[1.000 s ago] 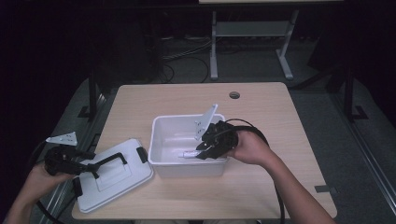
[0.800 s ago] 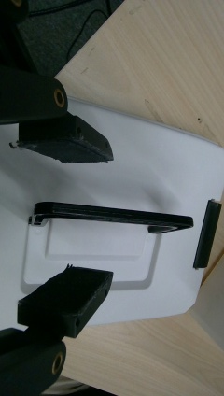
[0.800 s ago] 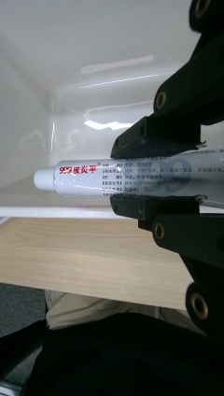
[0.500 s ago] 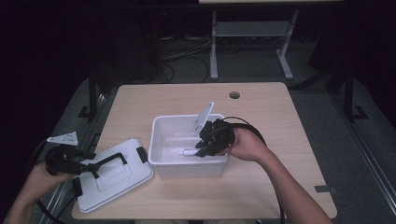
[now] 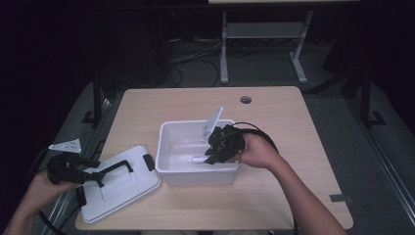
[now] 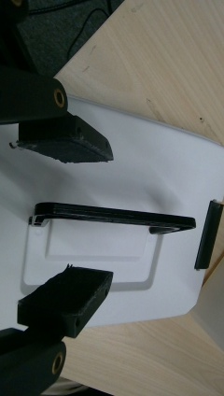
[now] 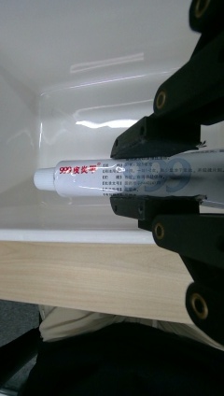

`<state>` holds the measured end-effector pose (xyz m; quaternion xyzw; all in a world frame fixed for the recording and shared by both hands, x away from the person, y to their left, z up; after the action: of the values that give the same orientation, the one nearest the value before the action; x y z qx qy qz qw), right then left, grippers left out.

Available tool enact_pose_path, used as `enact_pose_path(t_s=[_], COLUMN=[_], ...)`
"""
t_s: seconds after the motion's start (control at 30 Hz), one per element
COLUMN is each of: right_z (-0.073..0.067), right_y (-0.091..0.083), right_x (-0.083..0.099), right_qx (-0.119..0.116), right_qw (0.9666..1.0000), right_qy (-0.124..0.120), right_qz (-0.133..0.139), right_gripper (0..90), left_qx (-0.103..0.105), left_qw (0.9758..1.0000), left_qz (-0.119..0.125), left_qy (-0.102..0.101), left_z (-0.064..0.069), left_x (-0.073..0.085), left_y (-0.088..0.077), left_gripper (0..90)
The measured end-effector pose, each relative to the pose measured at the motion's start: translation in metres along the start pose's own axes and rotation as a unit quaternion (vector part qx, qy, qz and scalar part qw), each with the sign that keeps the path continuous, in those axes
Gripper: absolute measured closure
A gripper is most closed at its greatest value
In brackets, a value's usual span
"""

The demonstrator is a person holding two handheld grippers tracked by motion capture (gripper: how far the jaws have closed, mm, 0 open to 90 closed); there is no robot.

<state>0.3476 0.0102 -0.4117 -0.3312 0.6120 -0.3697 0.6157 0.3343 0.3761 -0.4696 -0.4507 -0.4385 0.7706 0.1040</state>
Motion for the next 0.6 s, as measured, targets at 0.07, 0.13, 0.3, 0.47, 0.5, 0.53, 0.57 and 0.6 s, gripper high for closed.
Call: enact_pose_path(t_s=[0.07, 0.13, 0.3, 0.47, 0.5, 0.53, 0.57, 0.6], right_z=[0.000, 0.000, 0.001, 0.001, 0.001, 0.001, 0.001, 0.001], right_y=[0.002, 0.004, 0.006, 0.010, 0.011, 0.012, 0.014, 0.015], right_x=[0.000, 0.001, 0.001, 0.002, 0.003, 0.005, 0.007, 0.008], right_qx=[-0.001, -0.005, -0.007, -0.013, -0.015, -0.015, -0.017, -0.018], right_qw=[1.0000, 1.0000, 0.9999, 0.9999, 0.9998, 0.9998, 0.9998, 0.9997], right_qy=[0.000, 0.000, 0.005, 0.008, 0.009, 0.012, 0.014, 0.015], right_qz=[-0.001, -0.002, -0.005, -0.002, -0.001, -0.004, -0.005, -0.007], right_gripper=[71.2, 71.2, 71.2, 71.2, 71.2, 71.2, 71.2, 71.2], left_qx=[0.000, 0.001, 0.002, 0.001, 0.001, 0.001, 0.001, 0.001], left_qw=[1.0000, 1.0000, 1.0000, 1.0000, 1.0000, 1.0000, 1.0000, 1.0000], left_qz=[0.000, 0.000, 0.000, 0.004, 0.004, 0.003, 0.002, 0.002], left_qy=[0.000, 0.000, -0.002, -0.004, -0.004, -0.004, -0.004, -0.003], left_z=[0.000, 0.000, 0.000, -0.001, -0.001, -0.001, -0.001, -0.001], left_x=[0.000, 0.000, 0.001, 0.002, 0.002, 0.002, 0.002, 0.002], left_y=[0.000, 0.000, 0.001, 0.000, 0.000, 0.000, 0.000, 0.001], left_gripper=[35.1, 35.2, 35.2, 35.1, 35.2, 35.2, 35.2, 35.2])
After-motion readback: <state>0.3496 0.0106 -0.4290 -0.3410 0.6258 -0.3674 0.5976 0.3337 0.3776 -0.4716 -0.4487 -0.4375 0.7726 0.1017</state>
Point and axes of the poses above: each handheld gripper's, and its own axes: y roughly forward along the jaws, x roughly out of its underside, z roughly to its right, the point moved 10 cm from there along y, roughly forward along the jaws, and after that the axes turned 2 degrees about x, right-handed, at the moved point
